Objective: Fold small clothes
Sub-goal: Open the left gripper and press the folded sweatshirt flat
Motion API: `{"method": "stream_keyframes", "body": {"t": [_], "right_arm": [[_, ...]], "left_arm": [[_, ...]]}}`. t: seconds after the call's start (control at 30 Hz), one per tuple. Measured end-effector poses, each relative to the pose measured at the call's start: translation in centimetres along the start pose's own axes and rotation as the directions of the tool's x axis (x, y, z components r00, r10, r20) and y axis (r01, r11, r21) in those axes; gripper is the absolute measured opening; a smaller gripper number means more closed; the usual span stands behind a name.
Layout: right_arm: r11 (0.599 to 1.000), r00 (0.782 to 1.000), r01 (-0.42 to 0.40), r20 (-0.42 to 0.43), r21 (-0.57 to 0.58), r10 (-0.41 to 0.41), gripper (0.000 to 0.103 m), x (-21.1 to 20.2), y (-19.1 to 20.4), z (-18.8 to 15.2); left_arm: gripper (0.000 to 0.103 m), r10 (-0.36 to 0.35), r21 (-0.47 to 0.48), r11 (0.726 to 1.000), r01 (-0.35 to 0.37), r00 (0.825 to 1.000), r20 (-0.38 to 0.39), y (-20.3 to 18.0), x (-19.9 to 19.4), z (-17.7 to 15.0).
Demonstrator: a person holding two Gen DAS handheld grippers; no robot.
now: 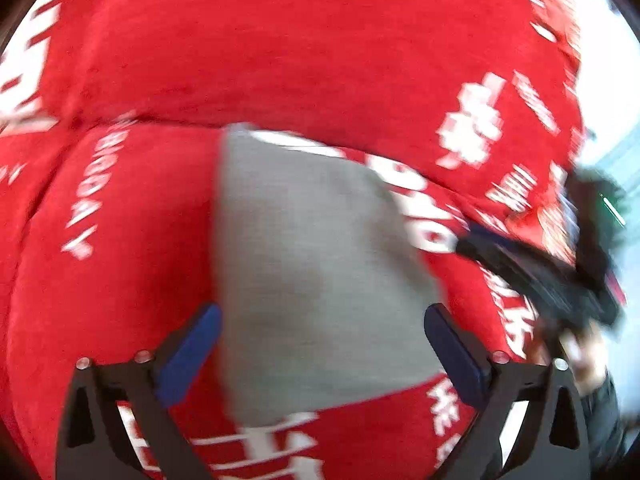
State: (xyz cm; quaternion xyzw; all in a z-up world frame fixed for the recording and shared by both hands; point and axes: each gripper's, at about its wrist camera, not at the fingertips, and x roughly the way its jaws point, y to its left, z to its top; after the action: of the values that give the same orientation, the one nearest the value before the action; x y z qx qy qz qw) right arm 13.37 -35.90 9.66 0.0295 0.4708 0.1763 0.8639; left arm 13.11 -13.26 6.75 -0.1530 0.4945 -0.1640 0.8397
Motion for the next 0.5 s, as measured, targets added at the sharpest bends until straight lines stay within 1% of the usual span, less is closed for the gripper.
{"method": "stream_keyframes", "body": {"t": [0.1, 0.17, 0.2, 0.23, 0.27, 0.3, 0.33, 0.37, 0.4, 0.43, 0.47, 0.5], "right_arm": [[1.000, 1.000, -0.022, 0.004, 0.000, 0.022, 0.066, 0.9, 2.2, -1.9], [0.999, 0.999, -0.033, -0.033, 0.018, 0.033, 0.066, 2.5, 3.1, -3.2], [1.000, 0.998, -0.014, -0.053, 0.016, 0.015, 0.066, 3.4, 3.2, -3.7], [0.999, 0.996, 0.037, -0.084, 0.003, -0.037, 0.066, 4.3, 3.1, -4.6], [0.998, 0.993, 0.069, -0.093, -0.001, -0.069, 0.066, 4.7, 3.0, -5.1], [0.996, 0.993, 0.092, -0.077, 0.004, -0.092, 0.066, 4.3, 2.9, -5.7], [0.992, 0.989, 0.125, -0.084, 0.018, -0.123, 0.066, 3.8, 2.8, -5.9], [0.987, 0.983, 0.153, -0.111, 0.040, -0.148, 0.066, 3.4, 2.8, -6.1], [0.986, 0.983, 0.149, -0.122, 0.076, -0.140, 0.066, 2.7, 2.8, -6.4], [0.988, 0.990, 0.116, -0.090, 0.107, -0.106, 0.066, 1.5, 3.0, -6.8], [0.988, 0.994, 0.101, -0.057, 0.114, -0.095, 0.066, 0.6, 3.5, -7.2], [0.988, 0.993, 0.113, -0.035, 0.106, -0.110, 0.066, -0.1, 4.3, -7.5]], "left_arm": [[0.102, 0.030, -0.070, 0.997, -0.033, 0.999, -0.045, 3.0, 1.5, -0.8], [0.102, 0.105, -0.075, 0.991, -0.110, 0.992, -0.072, 4.2, 2.8, -1.8], [0.102, 0.135, -0.069, 0.987, -0.142, 0.987, -0.087, 4.7, 3.3, -2.4], [0.102, 0.137, -0.076, 0.986, -0.146, 0.985, -0.108, 5.3, 3.6, -3.1], [0.102, 0.117, -0.094, 0.987, -0.129, 0.986, -0.120, 5.9, 3.8, -3.3], [0.102, 0.081, -0.131, 0.987, -0.098, 0.988, -0.130, 6.5, 3.5, -3.7], [0.102, 0.078, -0.155, 0.983, -0.098, 0.988, -0.130, 6.9, 3.1, -4.0], [0.102, 0.091, -0.161, 0.981, -0.109, 0.989, -0.120, 6.8, 2.5, -4.3], [0.102, 0.107, -0.142, 0.982, -0.121, 0.989, -0.104, 6.5, 1.7, -4.6], [0.102, 0.108, -0.113, 0.987, -0.117, 0.990, -0.087, 5.9, 1.1, -4.9], [0.102, 0.108, -0.085, 0.990, -0.114, 0.991, -0.077, 5.2, 0.8, -5.1], [0.102, 0.114, -0.063, 0.991, -0.119, 0.991, -0.070, 4.6, 0.7, -5.1]]}}
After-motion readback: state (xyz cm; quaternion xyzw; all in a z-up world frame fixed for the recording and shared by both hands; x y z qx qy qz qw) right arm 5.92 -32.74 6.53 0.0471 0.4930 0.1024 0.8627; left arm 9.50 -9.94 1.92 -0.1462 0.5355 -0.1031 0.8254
